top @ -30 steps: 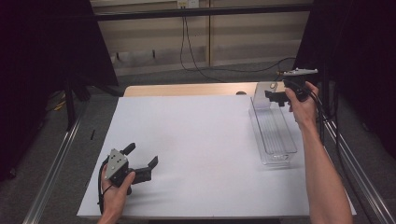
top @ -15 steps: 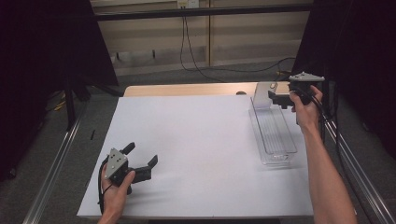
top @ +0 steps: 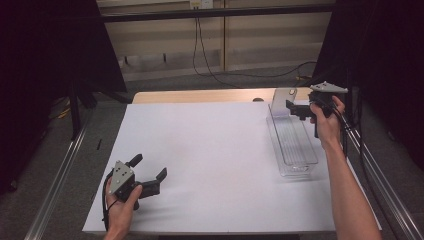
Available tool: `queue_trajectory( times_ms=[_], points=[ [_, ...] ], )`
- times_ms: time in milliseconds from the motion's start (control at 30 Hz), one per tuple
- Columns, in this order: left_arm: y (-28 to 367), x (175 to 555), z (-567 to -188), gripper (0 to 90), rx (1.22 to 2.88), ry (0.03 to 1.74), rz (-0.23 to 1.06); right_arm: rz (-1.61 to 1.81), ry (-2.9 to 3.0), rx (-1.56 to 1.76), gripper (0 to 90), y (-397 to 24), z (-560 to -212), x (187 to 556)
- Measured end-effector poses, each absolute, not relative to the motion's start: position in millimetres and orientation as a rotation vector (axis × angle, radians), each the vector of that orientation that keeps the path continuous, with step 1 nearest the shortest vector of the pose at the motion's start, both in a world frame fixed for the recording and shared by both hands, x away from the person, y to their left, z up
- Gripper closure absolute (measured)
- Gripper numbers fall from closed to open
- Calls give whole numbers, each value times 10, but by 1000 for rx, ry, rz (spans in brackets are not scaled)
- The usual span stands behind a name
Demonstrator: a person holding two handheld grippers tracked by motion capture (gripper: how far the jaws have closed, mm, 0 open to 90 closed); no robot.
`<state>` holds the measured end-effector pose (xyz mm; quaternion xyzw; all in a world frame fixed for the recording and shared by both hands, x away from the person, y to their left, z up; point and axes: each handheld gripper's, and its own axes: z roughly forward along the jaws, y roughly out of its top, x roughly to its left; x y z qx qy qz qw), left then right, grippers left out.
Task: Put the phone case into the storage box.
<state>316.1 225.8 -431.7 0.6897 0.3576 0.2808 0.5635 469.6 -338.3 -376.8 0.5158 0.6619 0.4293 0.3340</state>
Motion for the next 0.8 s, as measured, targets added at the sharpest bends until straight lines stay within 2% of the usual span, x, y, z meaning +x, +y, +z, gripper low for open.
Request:
queue_trajectory(
  times_ms=[400, 533, 800],
  points=[
    [2259, 3144, -4333, 29, 1621, 880, 644, 1167, 1614, 1295, 30, -3407, -3744, 4511],
    [2260, 3151, -4329, 29, 1618, 877, 643, 1174, 1642, 1282, 0, -3416, -3729, 4419],
    [2256, 3135, -4315, 28, 1615, 870, 643, 1220, 1631, 1264, 0, -3482, -3759, 4238]
  ],
)
